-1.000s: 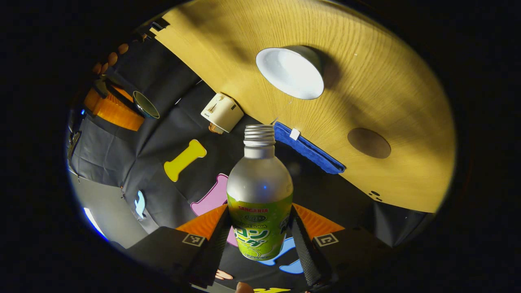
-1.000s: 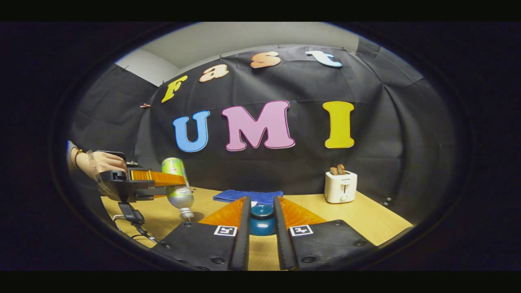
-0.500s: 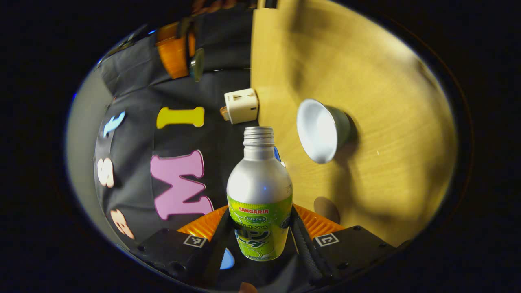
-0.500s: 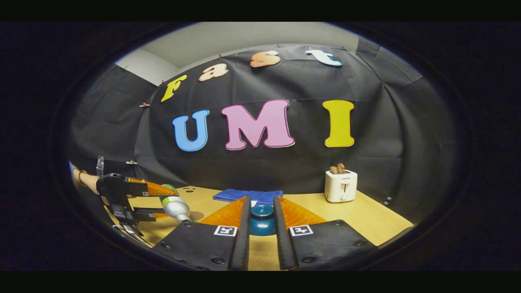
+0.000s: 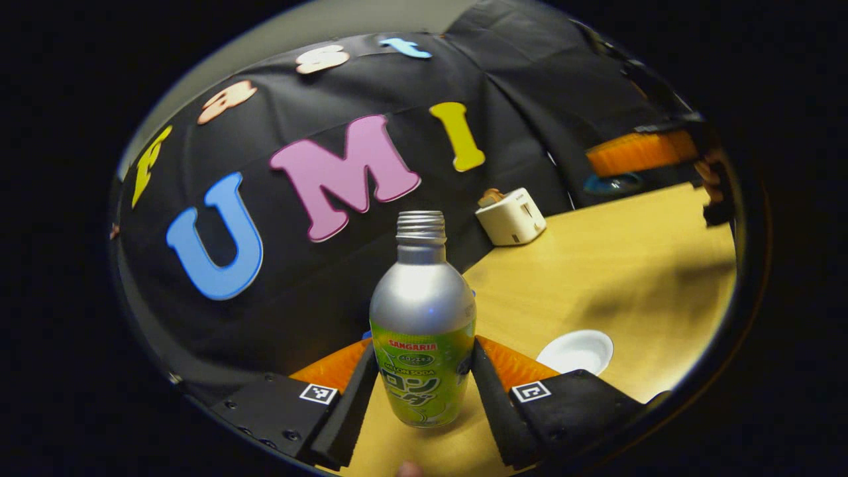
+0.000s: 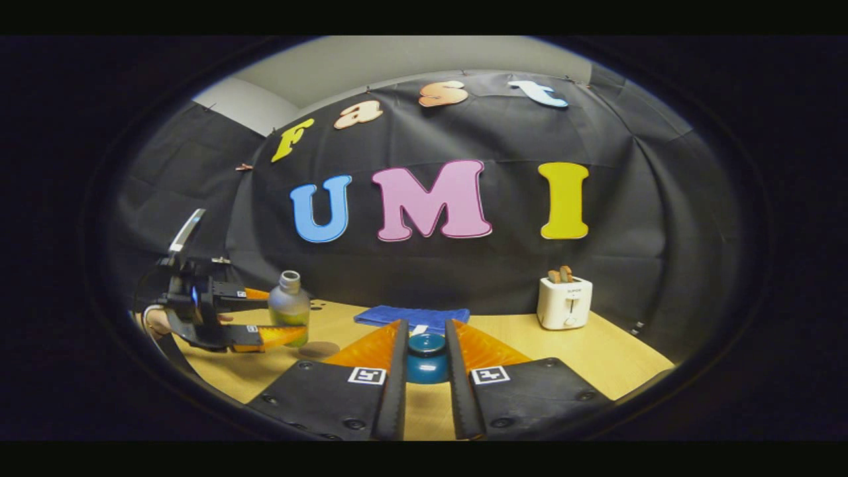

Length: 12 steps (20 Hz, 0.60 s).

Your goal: Open the teacup lid with one hand, grasp the water bottle and pour water into the teacup with the other hand; after pouring, place the water bottle on the coaster and then close the teacup lid.

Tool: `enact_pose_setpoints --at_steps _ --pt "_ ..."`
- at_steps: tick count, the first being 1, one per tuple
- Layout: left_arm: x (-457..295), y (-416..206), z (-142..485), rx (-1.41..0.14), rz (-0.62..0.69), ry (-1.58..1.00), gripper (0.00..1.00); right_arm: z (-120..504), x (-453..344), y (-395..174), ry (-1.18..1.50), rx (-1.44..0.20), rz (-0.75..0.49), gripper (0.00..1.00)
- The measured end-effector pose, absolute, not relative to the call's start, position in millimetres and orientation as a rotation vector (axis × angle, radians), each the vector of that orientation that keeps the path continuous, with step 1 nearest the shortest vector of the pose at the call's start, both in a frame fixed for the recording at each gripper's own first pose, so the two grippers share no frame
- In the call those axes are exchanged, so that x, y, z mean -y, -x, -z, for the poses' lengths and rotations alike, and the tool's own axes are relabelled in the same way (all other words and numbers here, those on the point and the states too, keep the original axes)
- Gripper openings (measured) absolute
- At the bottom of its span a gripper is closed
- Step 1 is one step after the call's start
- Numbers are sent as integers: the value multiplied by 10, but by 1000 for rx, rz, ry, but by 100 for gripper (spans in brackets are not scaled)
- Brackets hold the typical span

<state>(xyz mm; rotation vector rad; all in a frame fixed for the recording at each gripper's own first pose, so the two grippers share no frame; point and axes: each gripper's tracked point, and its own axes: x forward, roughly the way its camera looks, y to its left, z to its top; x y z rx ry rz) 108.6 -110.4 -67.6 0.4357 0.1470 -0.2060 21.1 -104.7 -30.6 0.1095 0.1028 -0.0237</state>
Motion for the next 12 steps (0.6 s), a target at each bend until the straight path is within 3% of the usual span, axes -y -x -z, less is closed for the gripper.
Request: enact_pose_setpoints --at_steps 2,3,8,9,10,12 --pt "1132 -1121 682 -140 209 -283 80 315 1058 -216 -104 -105 25 32" --pt "1117 -1103 667 -130 193 -250 81 311 1067 -213 -103 -104 27 27" --pt "1082 -1171 742 -127 149 -184 81 347 1111 -225 -108 -109 35 32" --pt "1064 -1177 769 -134 143 -174 81 352 1109 -223 -108 -110 36 27" --pt "1046 -1172 794 -148 132 -165 81 354 1109 -221 -109 -111 36 32" --pt "1028 -1173 857 -164 112 -146 81 345 1098 -228 -108 -109 33 32"
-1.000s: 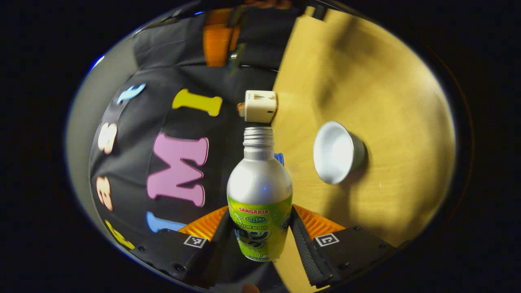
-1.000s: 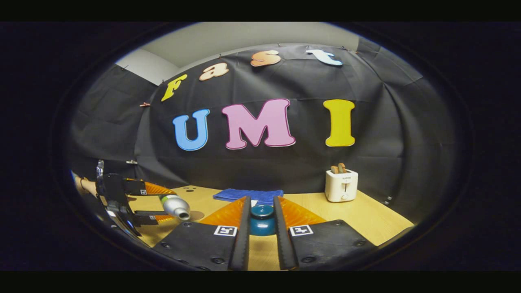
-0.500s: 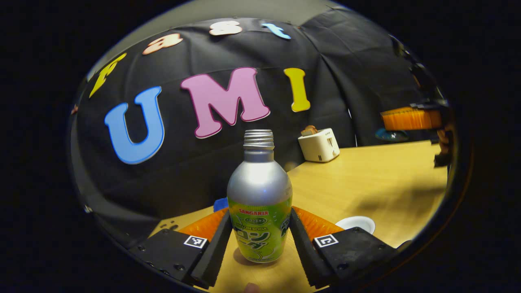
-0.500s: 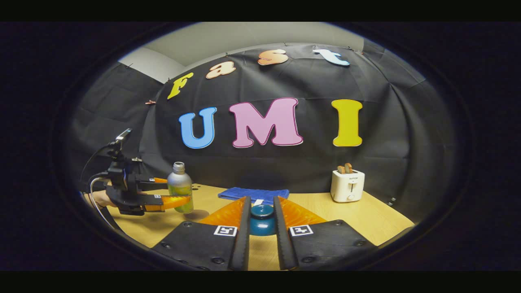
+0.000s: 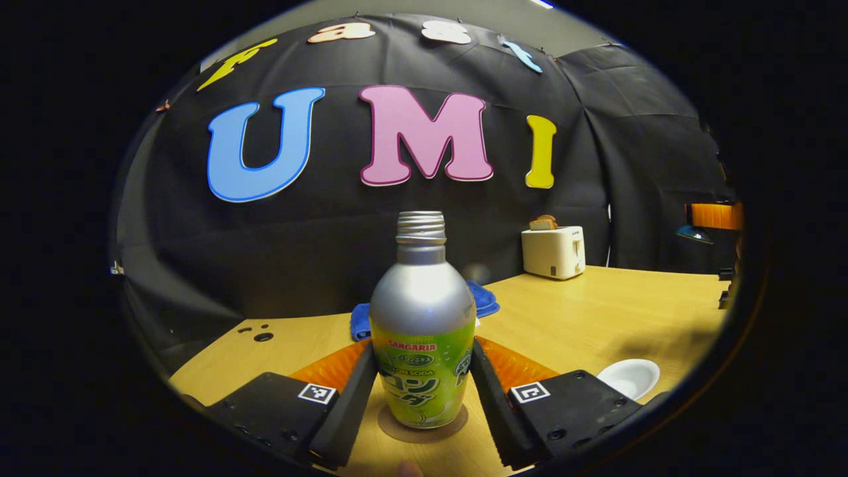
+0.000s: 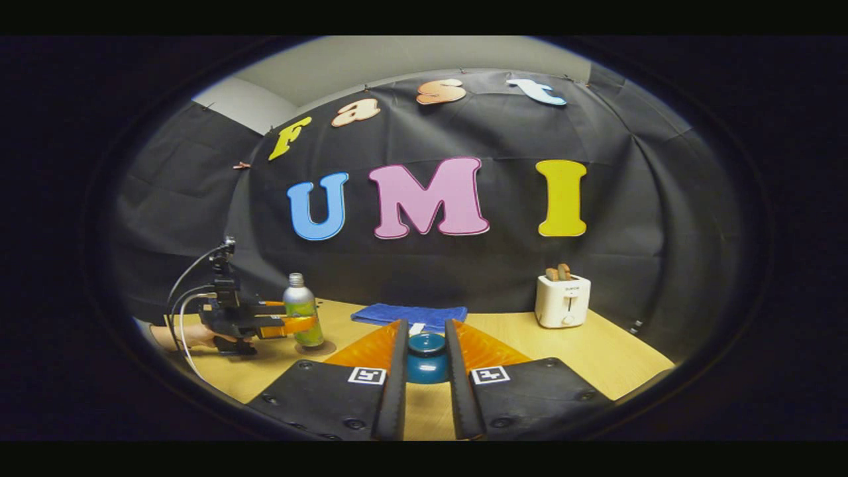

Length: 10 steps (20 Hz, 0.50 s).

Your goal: Open the teacup lid with one hand, grasp the water bottle and pour water into the teacup with the other hand; after pouring, place the water bottle on the coaster and then close the teacup lid.

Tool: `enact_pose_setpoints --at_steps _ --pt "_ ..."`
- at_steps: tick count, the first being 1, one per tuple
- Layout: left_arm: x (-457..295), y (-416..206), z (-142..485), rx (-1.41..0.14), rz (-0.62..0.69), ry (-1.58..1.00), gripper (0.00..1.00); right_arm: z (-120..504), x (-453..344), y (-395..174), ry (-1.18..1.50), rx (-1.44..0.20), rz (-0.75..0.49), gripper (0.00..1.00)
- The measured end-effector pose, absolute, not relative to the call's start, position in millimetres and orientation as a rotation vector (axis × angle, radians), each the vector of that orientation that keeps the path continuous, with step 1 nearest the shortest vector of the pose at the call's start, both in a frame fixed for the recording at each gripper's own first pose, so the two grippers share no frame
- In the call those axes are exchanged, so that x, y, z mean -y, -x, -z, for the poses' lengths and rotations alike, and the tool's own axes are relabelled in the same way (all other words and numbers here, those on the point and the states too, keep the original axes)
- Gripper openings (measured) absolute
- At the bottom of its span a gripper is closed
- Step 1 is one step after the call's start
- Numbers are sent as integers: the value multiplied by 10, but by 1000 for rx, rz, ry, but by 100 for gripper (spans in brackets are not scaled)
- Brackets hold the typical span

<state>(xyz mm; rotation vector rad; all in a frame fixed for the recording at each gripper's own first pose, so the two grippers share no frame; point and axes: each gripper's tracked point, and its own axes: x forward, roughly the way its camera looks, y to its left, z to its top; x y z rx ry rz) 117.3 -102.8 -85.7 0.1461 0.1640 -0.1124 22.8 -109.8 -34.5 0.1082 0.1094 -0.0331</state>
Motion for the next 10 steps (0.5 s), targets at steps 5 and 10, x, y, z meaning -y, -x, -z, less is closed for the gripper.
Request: enact_pose_setpoints --at_steps 5,10 --pt "1035 -1159 980 -200 97 -112 81 353 1101 -231 -110 -110 33 27" --pt "1029 -1181 977 -202 84 -99 82 364 1102 -233 -109 -111 36 32"
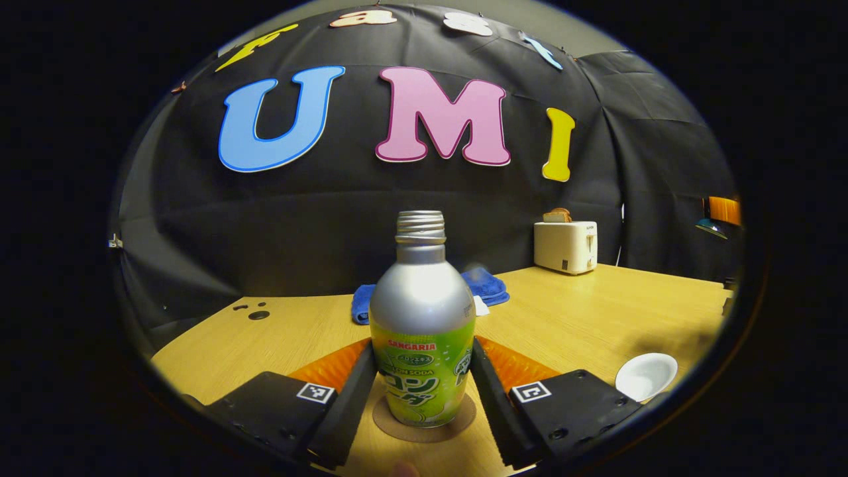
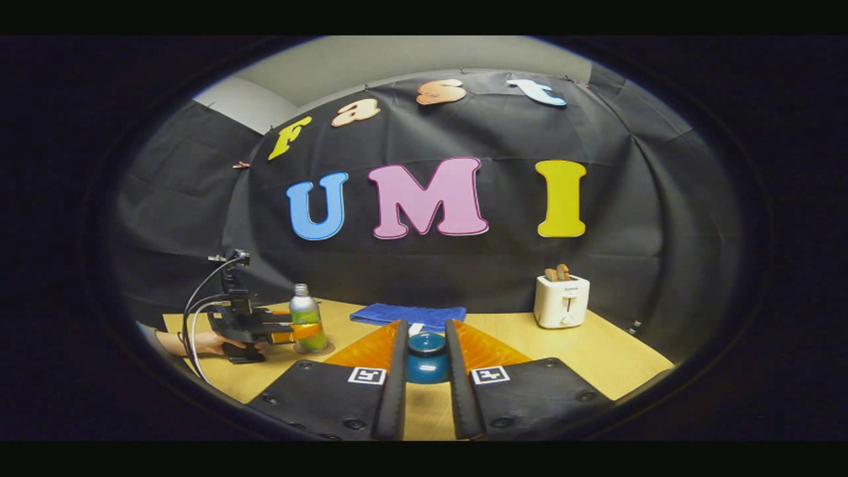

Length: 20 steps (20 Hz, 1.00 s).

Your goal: Open the teacup lid with one hand, grasp the water bottle and pour water into the teacup with the other hand; after pouring, place the water bottle on the coaster and then close the teacup lid.

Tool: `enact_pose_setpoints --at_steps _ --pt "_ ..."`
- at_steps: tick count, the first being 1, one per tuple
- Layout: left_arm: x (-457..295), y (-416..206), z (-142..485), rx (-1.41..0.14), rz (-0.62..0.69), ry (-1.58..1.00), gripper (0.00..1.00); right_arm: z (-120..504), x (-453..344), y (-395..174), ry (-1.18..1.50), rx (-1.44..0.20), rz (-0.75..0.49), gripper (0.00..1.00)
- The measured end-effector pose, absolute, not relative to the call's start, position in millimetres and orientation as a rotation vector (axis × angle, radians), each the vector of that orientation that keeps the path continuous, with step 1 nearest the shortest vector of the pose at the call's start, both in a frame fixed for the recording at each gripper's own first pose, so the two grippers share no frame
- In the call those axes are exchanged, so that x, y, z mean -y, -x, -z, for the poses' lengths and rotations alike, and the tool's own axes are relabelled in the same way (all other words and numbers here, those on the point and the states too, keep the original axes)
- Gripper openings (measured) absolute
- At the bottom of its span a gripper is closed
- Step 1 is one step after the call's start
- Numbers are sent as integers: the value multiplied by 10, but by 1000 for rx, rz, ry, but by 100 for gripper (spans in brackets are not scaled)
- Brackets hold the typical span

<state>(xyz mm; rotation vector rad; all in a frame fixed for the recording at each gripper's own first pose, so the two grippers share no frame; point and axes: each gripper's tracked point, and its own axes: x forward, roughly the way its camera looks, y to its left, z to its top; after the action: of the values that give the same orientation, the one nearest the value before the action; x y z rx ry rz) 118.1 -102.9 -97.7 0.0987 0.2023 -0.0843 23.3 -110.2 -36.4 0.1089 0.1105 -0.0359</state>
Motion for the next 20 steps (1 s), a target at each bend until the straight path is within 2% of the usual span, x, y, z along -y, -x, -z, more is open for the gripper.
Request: enact_pose_setpoints --at_steps 2,4,9,10,13,14,15,16,17,18,19,20 --pt "1027 -1159 1023 -220 80 -102 84 372 1097 -241 -109 -112 33 32" --pt "1038 -1131 989 -218 72 -94 98 383 1066 -251 -110 -115 28 32" --pt "933 -975 960 -200 39 -113 96 498 827 -329 -140 -136 -28 27" --pt "887 -910 963 -199 26 -129 96 548 751 -365 -150 -146 -46 36" --pt "868 -625 924 -167 5 -166 96 696 422 -456 -185 -175 -115 32" --pt "863 -524 868 -145 -8 -177 96 752 280 -487 -199 -187 -147 27" --pt "872 -442 818 -127 -16 -182 97 819 135 -514 -214 -202 -178 32" --pt "881 -386 787 -116 -22 -179 96 909 -3 -542 -228 -224 -203 32" --pt "911 -330 796 -114 -26 -177 96 1000 -95 -556 -235 -246 -217 27" --pt "921 -283 799 -119 -35 -179 96 1102 -167 -574 -234 -270 -221 36" --pt "916 -238 800 -118 -46 -188 96 1209 -215 -593 -225 -296 -222 32" --pt "918 -216 792 -123 -48 -195 96 1292 -272 -602 -215 -318 -225 37"
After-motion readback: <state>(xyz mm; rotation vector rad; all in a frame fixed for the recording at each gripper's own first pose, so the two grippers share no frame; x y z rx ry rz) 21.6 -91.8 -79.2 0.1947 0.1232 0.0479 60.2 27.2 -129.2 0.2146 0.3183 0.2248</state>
